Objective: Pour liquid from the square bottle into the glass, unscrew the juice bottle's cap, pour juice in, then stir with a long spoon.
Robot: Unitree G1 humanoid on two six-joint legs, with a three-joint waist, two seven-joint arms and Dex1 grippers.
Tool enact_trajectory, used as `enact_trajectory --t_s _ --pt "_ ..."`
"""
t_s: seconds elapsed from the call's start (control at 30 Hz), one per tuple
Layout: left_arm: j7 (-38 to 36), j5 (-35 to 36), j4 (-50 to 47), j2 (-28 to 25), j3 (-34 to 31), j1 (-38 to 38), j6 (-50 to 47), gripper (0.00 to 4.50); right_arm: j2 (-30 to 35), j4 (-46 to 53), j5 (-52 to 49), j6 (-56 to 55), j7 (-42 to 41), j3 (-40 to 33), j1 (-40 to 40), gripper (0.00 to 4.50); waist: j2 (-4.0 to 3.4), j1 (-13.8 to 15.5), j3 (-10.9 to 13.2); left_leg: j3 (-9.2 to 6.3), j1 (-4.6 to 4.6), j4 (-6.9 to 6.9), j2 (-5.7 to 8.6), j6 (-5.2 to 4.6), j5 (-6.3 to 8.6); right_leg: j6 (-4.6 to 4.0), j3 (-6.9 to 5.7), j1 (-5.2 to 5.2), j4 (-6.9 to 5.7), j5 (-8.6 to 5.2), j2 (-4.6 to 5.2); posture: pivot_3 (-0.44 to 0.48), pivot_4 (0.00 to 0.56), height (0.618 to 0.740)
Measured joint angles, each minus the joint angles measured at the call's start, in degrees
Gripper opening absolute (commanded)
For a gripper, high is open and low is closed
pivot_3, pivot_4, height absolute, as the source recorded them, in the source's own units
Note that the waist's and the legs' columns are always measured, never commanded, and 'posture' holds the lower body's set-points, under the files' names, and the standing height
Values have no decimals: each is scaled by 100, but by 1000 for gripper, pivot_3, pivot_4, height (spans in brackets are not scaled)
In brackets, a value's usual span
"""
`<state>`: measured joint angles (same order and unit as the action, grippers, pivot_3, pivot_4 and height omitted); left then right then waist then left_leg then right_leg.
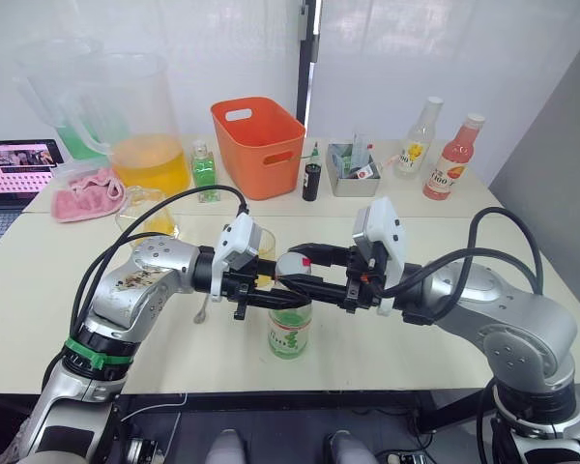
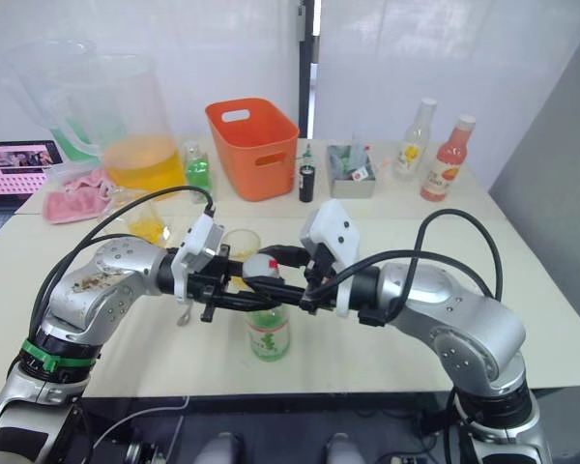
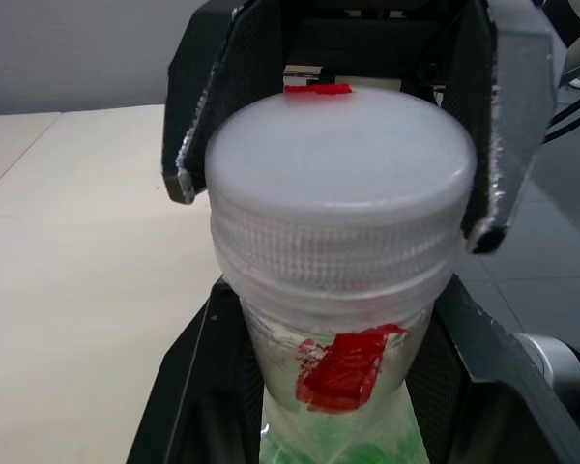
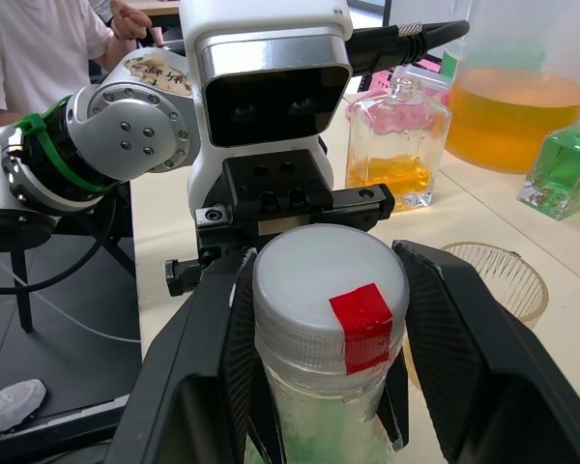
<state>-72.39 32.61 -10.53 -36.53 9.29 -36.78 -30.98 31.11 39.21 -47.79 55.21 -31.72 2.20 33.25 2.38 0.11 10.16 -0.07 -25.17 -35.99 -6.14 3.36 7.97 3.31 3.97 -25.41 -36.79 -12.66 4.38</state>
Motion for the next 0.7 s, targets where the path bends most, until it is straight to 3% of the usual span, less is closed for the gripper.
enact_trajectory --t_s 0.2,0.37,0.5,0.7 --pt "97 1 -90 -2 -44 63 -34 1401 75 -176 -6 -69 -255 64 127 1701 0 -6 0 0 1 0 0 0 0 0 0 1 2 0 0 0 150 703" --pt "136 5 -198 -31 -50 103 -70 1401 379 -622 162 -430 -1039 304 429 1701 0 -9 0 -1 1 1 0 0 0 0 0 3 6 0 0 0 150 703" --pt "205 26 -349 -74 -96 183 -179 1401 628 -1667 648 -1255 -2521 820 1063 1701 0 -34 0 -1 2 1 0 0 0 1 -1 2 6 -1 -1 0 150 703" --pt "362 37 -597 -123 -131 276 -278 1401 509 -3102 1167 -2403 -4294 1301 1781 1701 0 -60 1 -2 1 6 0 0 1 4 0 2 7 -2 -2 0 150 703"
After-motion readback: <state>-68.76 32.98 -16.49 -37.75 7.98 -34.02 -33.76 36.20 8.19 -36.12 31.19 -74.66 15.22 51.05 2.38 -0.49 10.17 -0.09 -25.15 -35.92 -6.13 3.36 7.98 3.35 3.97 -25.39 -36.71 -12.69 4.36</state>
